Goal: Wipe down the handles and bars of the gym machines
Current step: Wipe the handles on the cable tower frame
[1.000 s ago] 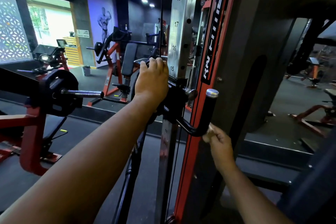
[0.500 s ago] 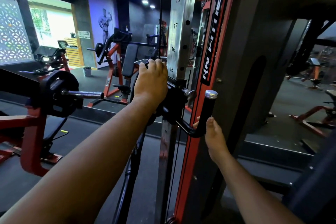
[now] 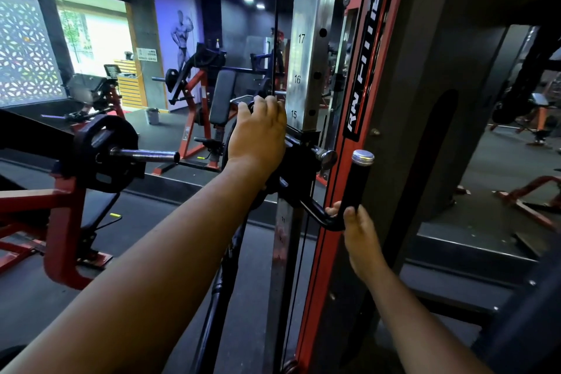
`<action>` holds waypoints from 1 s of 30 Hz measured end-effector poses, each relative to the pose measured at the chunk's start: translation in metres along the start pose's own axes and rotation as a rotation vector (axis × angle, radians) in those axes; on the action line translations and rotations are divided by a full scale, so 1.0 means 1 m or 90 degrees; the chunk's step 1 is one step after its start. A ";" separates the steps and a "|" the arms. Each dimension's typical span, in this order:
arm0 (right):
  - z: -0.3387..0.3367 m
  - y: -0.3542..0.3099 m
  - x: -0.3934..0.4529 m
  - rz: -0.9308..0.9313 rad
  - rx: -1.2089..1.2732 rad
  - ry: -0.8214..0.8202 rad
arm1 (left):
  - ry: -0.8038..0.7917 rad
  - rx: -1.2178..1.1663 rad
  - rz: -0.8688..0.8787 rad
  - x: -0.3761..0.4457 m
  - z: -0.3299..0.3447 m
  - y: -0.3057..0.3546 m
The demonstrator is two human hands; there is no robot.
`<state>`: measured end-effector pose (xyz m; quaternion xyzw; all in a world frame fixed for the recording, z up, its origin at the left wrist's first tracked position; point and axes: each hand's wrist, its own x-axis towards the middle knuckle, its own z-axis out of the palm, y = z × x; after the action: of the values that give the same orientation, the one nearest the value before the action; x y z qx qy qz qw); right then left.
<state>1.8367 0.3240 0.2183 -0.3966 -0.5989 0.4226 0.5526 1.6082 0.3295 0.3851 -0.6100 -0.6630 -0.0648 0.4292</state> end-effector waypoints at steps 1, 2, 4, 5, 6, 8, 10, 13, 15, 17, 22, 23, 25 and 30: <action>-0.001 0.001 0.001 0.012 -0.002 -0.007 | 0.004 -0.001 0.001 0.000 0.000 0.000; -0.002 -0.006 0.004 0.014 -0.007 -0.011 | 0.004 -0.002 0.002 0.000 0.001 -0.001; -0.004 -0.031 0.016 -0.007 -0.012 -0.015 | -0.001 -0.007 0.006 0.000 0.002 -0.002; -0.005 -0.047 0.023 -0.025 0.009 -0.013 | 0.000 -0.007 0.007 0.000 0.002 -0.003; -0.005 -0.061 0.029 -0.044 0.039 -0.011 | 0.003 -0.004 0.007 0.000 0.002 -0.003; -0.004 -0.073 0.036 -0.060 0.091 0.008 | 0.004 0.001 0.009 0.000 0.002 -0.003; 0.002 -0.061 0.030 -0.062 0.071 0.042 | 0.005 -0.007 0.009 0.000 0.001 -0.004; 0.011 -0.015 0.010 -0.044 0.011 0.062 | 0.007 -0.018 0.009 -0.001 0.002 -0.004; 0.011 -0.004 0.005 -0.042 0.010 0.058 | 0.010 -0.013 0.012 -0.002 0.002 -0.004; 0.011 -0.025 0.015 -0.038 0.040 0.066 | 0.011 -0.004 0.014 -0.001 0.004 -0.005; 0.010 -0.067 0.039 -0.113 0.106 0.097 | 0.018 -0.021 0.008 -0.002 0.002 -0.008; 0.011 -0.062 0.035 -0.118 0.078 0.114 | 0.015 -0.021 0.008 -0.002 0.002 -0.008; 0.014 -0.039 0.020 -0.105 0.021 0.115 | 0.015 -0.021 0.014 -0.001 0.003 -0.008; 0.012 0.011 -0.015 0.056 -0.005 0.065 | 0.014 -0.018 0.010 -0.001 0.002 -0.008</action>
<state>1.8258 0.3128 0.2029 -0.4457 -0.5535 0.4238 0.5615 1.5997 0.3280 0.3865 -0.6204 -0.6525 -0.0773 0.4282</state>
